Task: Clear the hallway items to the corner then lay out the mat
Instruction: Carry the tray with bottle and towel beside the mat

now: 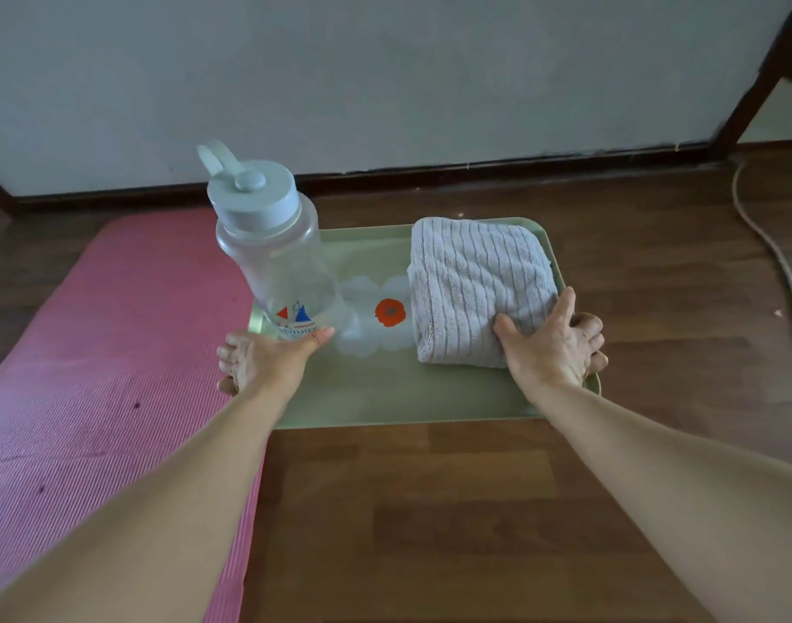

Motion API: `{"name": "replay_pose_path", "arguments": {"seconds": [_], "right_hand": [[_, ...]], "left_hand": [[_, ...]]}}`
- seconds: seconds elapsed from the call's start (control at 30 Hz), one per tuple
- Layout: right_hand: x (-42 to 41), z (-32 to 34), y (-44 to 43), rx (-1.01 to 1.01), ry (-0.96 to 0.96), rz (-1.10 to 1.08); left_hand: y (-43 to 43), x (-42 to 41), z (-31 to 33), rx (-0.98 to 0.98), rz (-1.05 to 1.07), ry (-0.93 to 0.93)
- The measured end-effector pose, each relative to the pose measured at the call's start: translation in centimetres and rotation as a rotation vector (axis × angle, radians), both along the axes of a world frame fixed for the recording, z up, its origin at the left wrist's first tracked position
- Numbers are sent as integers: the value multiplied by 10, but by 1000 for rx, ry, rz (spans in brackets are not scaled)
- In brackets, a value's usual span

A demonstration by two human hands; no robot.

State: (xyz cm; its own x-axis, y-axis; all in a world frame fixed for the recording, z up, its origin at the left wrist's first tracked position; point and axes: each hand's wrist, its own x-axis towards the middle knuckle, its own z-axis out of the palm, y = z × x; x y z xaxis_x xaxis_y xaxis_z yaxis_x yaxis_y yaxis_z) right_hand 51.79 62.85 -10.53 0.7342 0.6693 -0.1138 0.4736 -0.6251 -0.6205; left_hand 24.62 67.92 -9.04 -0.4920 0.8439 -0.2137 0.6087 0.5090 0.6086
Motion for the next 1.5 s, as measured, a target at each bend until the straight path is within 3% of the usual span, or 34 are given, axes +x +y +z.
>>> {"name": "replay_pose_path", "arguments": {"seconds": [0.3,0.6,1.07,1.5], "right_hand": [[-15,-98,-17,-72,58,-7],[-27,-143,-1,-117,41,41],[-26,-188,25,-209,48,157],[-50,-185,39,-294,-65,263]], "left_hand": [[-10,-12,-101,-112,-7,24],[7,-28,-154,-158,19,35],[23,-36,-204,-207,59,17],[37,-41,-196,-267,-106,-10]]}}
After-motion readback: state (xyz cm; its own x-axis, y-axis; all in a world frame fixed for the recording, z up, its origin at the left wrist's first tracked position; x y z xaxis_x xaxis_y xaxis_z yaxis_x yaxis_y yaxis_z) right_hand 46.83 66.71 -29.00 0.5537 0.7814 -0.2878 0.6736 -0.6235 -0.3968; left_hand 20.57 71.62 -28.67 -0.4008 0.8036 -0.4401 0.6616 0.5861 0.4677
